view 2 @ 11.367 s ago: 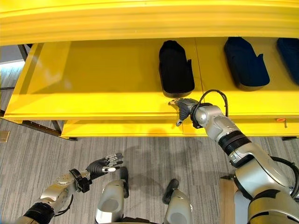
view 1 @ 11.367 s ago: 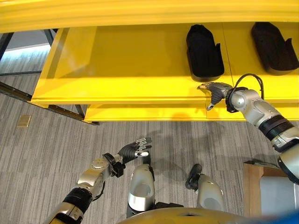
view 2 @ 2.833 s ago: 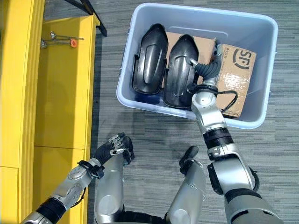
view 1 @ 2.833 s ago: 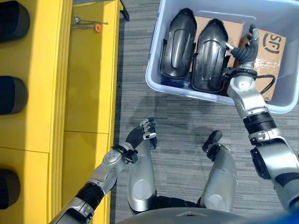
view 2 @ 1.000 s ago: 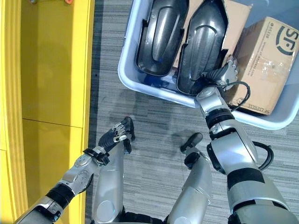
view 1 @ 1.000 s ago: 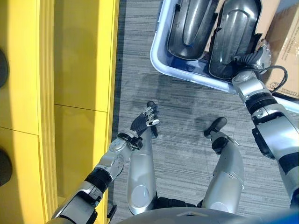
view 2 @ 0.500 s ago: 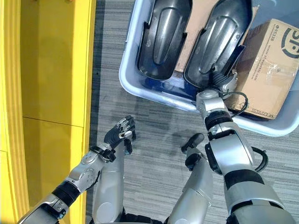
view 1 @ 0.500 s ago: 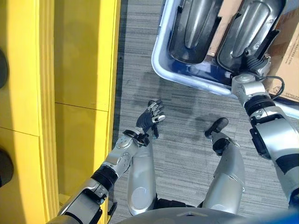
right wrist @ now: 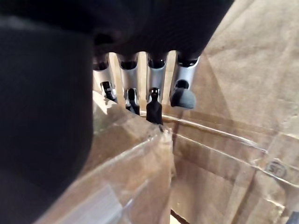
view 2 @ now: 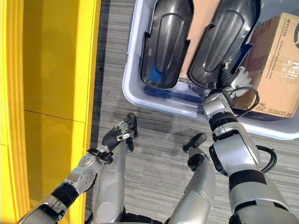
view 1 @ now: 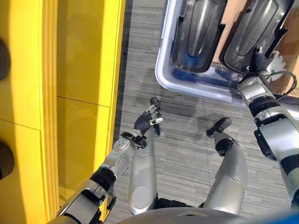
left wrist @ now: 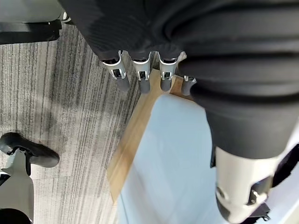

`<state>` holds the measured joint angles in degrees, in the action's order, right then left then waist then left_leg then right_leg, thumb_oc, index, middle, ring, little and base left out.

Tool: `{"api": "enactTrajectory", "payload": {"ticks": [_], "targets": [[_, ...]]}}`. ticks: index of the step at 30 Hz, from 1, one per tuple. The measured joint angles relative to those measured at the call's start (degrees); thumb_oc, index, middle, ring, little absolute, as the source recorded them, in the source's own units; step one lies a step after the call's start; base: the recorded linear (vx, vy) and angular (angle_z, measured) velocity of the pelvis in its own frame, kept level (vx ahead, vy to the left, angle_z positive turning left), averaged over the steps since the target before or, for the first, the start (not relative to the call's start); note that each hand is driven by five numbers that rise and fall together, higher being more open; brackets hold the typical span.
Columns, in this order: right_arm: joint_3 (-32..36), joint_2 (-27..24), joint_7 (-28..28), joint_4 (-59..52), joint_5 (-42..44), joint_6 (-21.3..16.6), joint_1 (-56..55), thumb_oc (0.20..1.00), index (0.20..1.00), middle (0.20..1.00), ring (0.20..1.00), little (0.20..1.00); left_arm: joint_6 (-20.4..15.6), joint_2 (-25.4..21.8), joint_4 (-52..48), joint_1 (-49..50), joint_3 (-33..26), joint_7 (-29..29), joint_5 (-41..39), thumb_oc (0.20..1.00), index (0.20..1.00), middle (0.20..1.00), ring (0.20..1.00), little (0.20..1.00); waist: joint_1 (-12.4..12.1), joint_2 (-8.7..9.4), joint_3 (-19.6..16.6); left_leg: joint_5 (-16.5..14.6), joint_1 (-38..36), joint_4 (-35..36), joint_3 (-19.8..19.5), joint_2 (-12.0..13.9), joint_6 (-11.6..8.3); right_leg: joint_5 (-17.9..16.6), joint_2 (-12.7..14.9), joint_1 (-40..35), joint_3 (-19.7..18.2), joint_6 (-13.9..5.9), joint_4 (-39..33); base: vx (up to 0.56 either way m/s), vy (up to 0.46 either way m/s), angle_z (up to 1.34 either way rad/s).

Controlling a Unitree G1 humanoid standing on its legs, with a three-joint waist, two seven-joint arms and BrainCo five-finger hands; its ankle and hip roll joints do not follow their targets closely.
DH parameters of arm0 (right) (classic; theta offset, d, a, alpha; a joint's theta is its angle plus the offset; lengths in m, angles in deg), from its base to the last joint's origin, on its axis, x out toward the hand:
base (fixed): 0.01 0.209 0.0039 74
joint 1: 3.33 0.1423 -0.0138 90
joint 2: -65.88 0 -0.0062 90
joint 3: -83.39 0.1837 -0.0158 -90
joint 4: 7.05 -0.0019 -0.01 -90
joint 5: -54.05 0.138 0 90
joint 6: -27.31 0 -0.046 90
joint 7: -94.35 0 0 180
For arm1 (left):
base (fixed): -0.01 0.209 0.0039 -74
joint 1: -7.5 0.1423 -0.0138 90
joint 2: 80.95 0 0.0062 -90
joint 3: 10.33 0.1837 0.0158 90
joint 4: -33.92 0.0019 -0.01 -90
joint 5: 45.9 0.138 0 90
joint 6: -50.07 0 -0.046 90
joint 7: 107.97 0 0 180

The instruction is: Move parts from the plastic box to the shelf.

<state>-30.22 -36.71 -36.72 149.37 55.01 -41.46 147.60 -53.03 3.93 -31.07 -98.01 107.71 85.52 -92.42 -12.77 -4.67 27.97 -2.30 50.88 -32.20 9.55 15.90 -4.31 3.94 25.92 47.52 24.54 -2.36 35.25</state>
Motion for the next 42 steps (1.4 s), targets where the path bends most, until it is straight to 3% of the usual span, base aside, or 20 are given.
{"api": "enactTrajectory", "payload": {"ticks": [7, 9, 22, 26, 31, 33, 34, 37, 42], "targets": [[0.13, 3.28, 5.18, -0.43, 0.78, -9.08, -7.95, 0.200, 0.200, 0.200, 0.200, 0.200, -0.74, -1.58, -0.04, 1.74, -0.61, 2.71, 0.58, 1.000, 1.000, 1.000, 1.000, 1.000, 0.81, -0.10, 0.21, -0.31, -11.32, 2.96, 2.48, 0.21, 0.00, -1.06, -1.00, -10.16, -0.28, -1.18, -4.04, 0.00, -0.071, -0.09], [0.29, 2.12, 6.38, -1.43, 0.22, -10.14, -7.66, 0.200, 0.200, 0.200, 0.200, 0.200, -0.75, -2.63, -0.03, 2.08, -1.53, 2.76, 0.59, 1.000, 1.000, 1.000, 1.000, 1.000, 1.13, -0.11, 0.20, -0.34, -14.42, 3.67, 2.78, 0.52, -0.06, -1.43, -1.70, -13.20, -0.32, -1.32, -5.42, 0.02, -0.038, -0.13], [0.58, -7.55, 5.83, -4.20, -5.82, -9.43, -2.75, 0.200, 0.200, 0.200, 0.200, 0.200, 3.88, -5.36, -1.66, 6.29, -2.66, 4.16, -0.13, 1.000, 1.000, 1.000, 1.000, 1.000, 0.81, -0.65, 0.07, -0.69, -28.53, 7.30, 5.64, -0.15, -0.69, -1.78, -2.18, -25.13, -1.26, -2.38, -8.33, 0.06, -0.011, -0.05], [2.98, -7.59, 3.81, -4.27, -5.76, -10.01, -2.58, 0.200, 0.200, 0.200, 0.200, 0.200, 4.12, -6.47, -2.40, 8.89, -3.69, 5.56, -0.12, 1.000, 1.000, 1.000, 1.000, 1.000, 0.55, -0.78, -0.10, -0.44, -33.88, 10.21, 5.62, -0.29, -1.07, -1.87, -2.56, -30.56, 0.08, -2.78, -10.56, 0.05, -0.024, 0.04], [2.78, -7.14, -1.16, -4.34, -4.52, -10.50, -3.21, 0.203, 0.203, 0.203, 0.203, 0.203, 4.27, -6.72, -2.40, 10.46, -3.66, 6.64, -0.01, 1.000, 1.000, 1.000, 1.000, 1.000, 0.67, -1.10, -0.86, 0.09, -35.36, 11.63, 5.72, -0.47, -1.36, -2.58, -3.50, -32.35, 0.35, -3.01, -12.60, 0.07, -0.002, -0.01], [2.64, -5.68, -3.50, -4.45, -4.56, -10.86, -4.34, 0.893, 0.893, 0.893, 0.893, 0.893, 4.50, -6.68, -2.32, 10.49, -3.64, 6.65, 0.00, 1.000, 1.000, 1.000, 1.000, 1.000, 0.77, -1.23, -1.13, 0.20, -37.71, 12.77, 5.85, -0.71, -1.47, -2.83, -3.92, -34.49, 0.46, -3.17, -13.75, 0.07, 0.004, -0.06], [2.39, -5.11, -4.22, -4.63, -4.56, -11.43, -5.48, 1.000, 1.000, 1.000, 1.000, 1.000, 4.73, -6.49, -2.21, 10.51, -3.65, 6.66, 0.01, 1.000, 1.000, 1.000, 1.000, 1.000, 0.73, -1.19, -2.22, 0.22, -37.96, 13.20, 5.94, -0.81, -1.51, -2.84, -3.92, -34.68, 0.48, -3.24, -14.15, 0.06, 0.001, -0.02], [1.42, -3.30, -6.22, -5.35, -4.59, -11.74, -8.13, 1.000, 1.000, 1.000, 1.000, 1.000, 5.13, -6.39, -2.07, 9.95, -3.71, 6.71, 0.06, 1.000, 1.000, 1.000, 1.000, 1.000, 0.98, -1.29, -4.35, 0.22, -38.08, 13.40, 6.36, -0.89, -1.51, -2.92, -3.91, -34.70, 0.64, -3.32, -14.23, 0.01, 0.001, 0.00], [0.53, -1.69, -7.52, -5.51, -4.60, -12.03, -10.99, 1.000, 1.000, 1.000, 1.000, 1.000, 5.44, -6.16, -0.91, 9.99, -3.53, 7.57, 0.16, 1.000, 1.000, 1.000, 1.000, 1.000, 1.05, -1.30, -4.77, 0.21, -38.66, 13.38, 6.83, -0.82, -1.50, -2.87, -3.88, -34.72, 0.08, -3.29, -14.15, 0.05, -0.002, -0.04]]}}
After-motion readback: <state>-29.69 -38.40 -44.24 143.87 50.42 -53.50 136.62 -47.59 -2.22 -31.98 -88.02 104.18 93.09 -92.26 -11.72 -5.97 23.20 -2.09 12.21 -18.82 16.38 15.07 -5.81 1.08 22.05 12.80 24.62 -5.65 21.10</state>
